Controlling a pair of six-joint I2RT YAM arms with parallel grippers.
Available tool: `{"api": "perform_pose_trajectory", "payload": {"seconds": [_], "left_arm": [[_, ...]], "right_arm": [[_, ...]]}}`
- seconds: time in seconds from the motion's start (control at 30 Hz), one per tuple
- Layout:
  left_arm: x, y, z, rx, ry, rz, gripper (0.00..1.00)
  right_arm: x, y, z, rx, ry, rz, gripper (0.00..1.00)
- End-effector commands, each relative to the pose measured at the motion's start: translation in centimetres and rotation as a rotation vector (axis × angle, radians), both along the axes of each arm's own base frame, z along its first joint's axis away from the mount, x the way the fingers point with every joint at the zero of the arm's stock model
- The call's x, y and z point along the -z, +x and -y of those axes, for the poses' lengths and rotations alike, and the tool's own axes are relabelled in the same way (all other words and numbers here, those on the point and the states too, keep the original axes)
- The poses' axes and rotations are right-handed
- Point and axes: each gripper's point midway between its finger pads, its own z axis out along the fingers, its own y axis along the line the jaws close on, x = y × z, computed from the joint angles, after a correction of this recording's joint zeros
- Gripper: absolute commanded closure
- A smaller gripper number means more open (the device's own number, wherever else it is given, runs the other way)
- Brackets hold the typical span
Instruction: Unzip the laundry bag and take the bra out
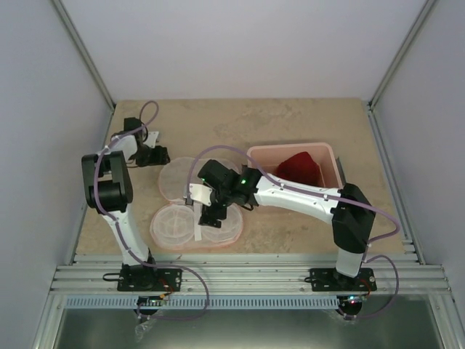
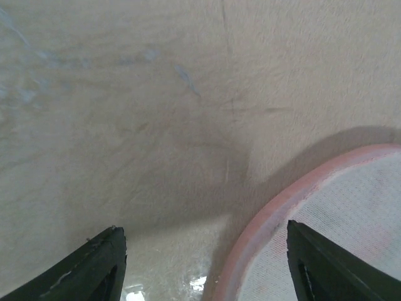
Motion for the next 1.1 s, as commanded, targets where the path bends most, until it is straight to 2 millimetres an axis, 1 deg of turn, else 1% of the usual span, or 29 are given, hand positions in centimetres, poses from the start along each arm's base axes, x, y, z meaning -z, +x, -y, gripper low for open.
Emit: {"api": "perform_pose_trajectory", "payload": {"seconds": [0.0, 0.07, 0.13, 0.2, 0.3, 0.33, 0.37, 0.43, 0.5, 0.53, 0.6, 0.7, 0.8, 0.83, 0.87, 0.9, 0.93, 0.97, 1.07], "left_arm": [[0.0, -0.4, 1.3, 0.059, -0.043, 0.005, 0.3], [0.2, -1.0, 1.8, 0.082, -0.041, 0.007, 0.32], [0.7, -1.9, 2.6, 0.12, -0.036, 0.003, 0.33], [0.9, -2.4, 3.1, 0.143, -0.027, 0.003, 0.35], [1.5, -3.0, 4.3, 0.188, -0.017, -0.01, 0.4], [1.6, -3.2, 4.6, 0.202, -0.019, -0.015, 0.45], [1.7, -3.3, 4.9, 0.213, -0.025, -0.019, 0.52], [1.5, -3.3, 5.2, 0.232, -0.041, -0.018, 0.72], [0.7, -3.2, 5.6, 0.261, -0.056, -0.002, 0.96], [0.1, -3.2, 5.8, 0.28, -0.061, 0.013, 1.0], [-1.4, -3.1, 6.1, 0.317, -0.062, 0.06, 1.0], [-4.3, -3.1, 6.4, 0.381, -0.035, 0.15, 1.0], [-7.7, -3.4, 6.3, 0.464, 0.03, 0.251, 1.0], [-9.3, -3.7, 6.1, 0.487, 0.068, 0.298, 1.0], [-10.0, -3.8, 5.9, 0.51, 0.098, 0.325, 1.0], [-11.1, -4.1, 5.8, 0.534, 0.137, 0.364, 1.0], [-12.1, -4.4, 5.7, 0.564, 0.17, 0.404, 1.0], [-13.8, -5.2, 5.8, 0.605, 0.211, 0.463, 1.0], [-16.3, -8.0, 6.3, 0.752, 0.334, 0.609, 1.0]], "right_arm": [[1.9, -0.5, 1.6, 0.011, -0.048, -0.015, 0.02], [3.3, -0.6, 2.5, 0.027, -0.086, -0.027, 0.02], [4.2, -0.7, 3.2, 0.044, -0.112, -0.032, 0.02], [4.6, -0.7, 3.6, 0.057, -0.123, -0.032, 0.02], [4.6, -0.6, 3.7, 0.07, -0.117, -0.028, 0.02], [4.5, -0.6, 3.8, 0.071, -0.114, -0.027, 0.02], [4.5, -0.6, 3.9, 0.072, -0.116, -0.027, 0.02], [4.6, -0.7, 4.0, 0.076, -0.119, -0.028, 0.02], [4.7, -0.8, 4.3, 0.082, -0.126, -0.032, 0.02], [4.9, -0.8, 4.5, 0.085, -0.129, -0.034, 0.02], [5.0, -0.9, 4.7, 0.089, -0.13, -0.036, 0.02], [5.0, -0.8, 5.1, 0.103, -0.129, -0.026, 0.02], [4.4, -0.6, 5.2, 0.119, -0.109, -0.009, 0.02], [4.1, -0.5, 5.1, 0.121, -0.095, -0.002, 0.02], [3.9, -0.4, 5.2, 0.126, -0.088, 0.004, 0.02], [3.5, -0.3, 5.1, 0.128, -0.076, 0.013, 0.02], [3.2, -0.2, 5.1, 0.132, -0.065, 0.024, 0.02], [2.8, 0.0, 5.0, 0.138, -0.048, 0.038, 0.02], [1.9, 0.4, 5.3, 0.15, -0.022, 0.073, 0.02]]}}
